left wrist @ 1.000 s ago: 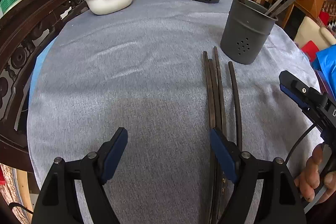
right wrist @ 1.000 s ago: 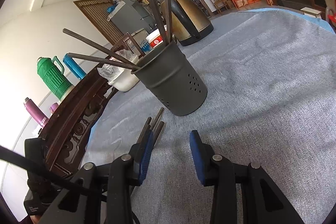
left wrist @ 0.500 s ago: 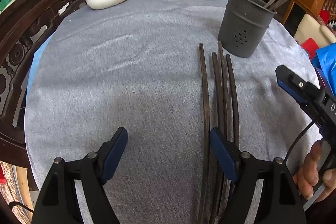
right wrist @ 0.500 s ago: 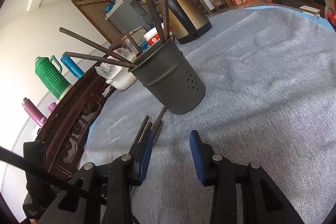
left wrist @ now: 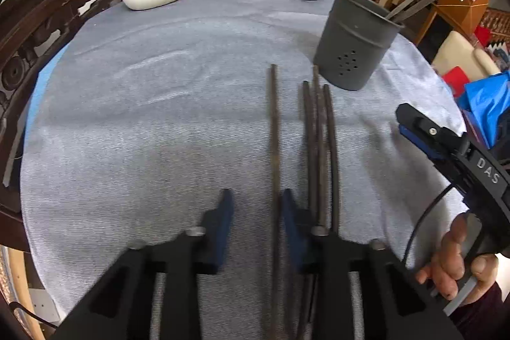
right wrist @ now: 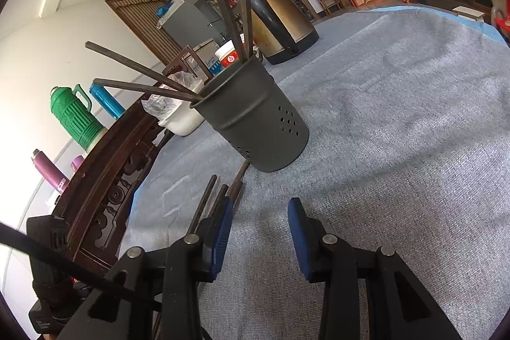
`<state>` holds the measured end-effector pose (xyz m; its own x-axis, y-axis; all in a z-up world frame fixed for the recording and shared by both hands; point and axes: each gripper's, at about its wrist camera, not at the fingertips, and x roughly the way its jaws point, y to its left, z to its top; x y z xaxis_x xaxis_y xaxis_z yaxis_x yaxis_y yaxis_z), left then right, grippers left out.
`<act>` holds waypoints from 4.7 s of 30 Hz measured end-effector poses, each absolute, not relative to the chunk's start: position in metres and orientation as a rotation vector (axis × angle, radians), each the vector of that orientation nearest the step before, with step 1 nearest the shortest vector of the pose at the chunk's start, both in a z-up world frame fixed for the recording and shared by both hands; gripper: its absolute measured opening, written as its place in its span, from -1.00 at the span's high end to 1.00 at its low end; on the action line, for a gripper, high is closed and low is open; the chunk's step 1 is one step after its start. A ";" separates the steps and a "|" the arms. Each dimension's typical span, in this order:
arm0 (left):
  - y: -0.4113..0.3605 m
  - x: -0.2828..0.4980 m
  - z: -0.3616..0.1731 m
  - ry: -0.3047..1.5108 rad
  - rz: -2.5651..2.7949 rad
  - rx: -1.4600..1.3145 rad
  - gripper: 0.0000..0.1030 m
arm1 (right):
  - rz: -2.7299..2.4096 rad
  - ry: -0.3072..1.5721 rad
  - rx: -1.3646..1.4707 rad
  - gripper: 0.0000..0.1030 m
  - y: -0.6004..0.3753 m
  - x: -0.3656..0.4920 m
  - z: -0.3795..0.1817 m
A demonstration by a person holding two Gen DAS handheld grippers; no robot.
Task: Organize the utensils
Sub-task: 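Close the left gripper on a dark chopstick while the right gripper grasps another, then lift the left gripper's chopstick over the holder cup while the right gripper carries its chopstick there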
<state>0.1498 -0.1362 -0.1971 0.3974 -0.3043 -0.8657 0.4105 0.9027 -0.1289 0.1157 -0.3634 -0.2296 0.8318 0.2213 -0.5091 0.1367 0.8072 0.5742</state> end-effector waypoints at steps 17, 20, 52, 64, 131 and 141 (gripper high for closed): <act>-0.098 0.150 -0.190 1.121 -0.500 0.052 0.78 | 0.039 0.608 0.643 0.25 -0.363 0.117 -0.231; -0.099 0.164 -0.183 1.098 -0.484 0.038 0.26 | 0.038 0.607 0.644 0.25 -0.363 0.117 -0.231; -0.148 0.299 -0.198 1.351 -0.426 -0.052 0.90 | 0.010 0.668 0.598 0.35 -0.353 0.126 -0.231; -0.108 0.242 -0.149 1.194 -0.502 -0.072 0.90 | -0.004 0.879 0.410 0.72 -0.293 0.180 -0.210; -0.097 0.176 0.037 0.769 -0.605 -0.120 0.90 | -0.012 0.523 0.244 0.86 -0.301 0.109 -0.004; -0.130 0.180 0.080 0.639 -0.633 -0.100 0.90 | -0.114 0.395 0.207 0.86 -0.321 0.115 0.025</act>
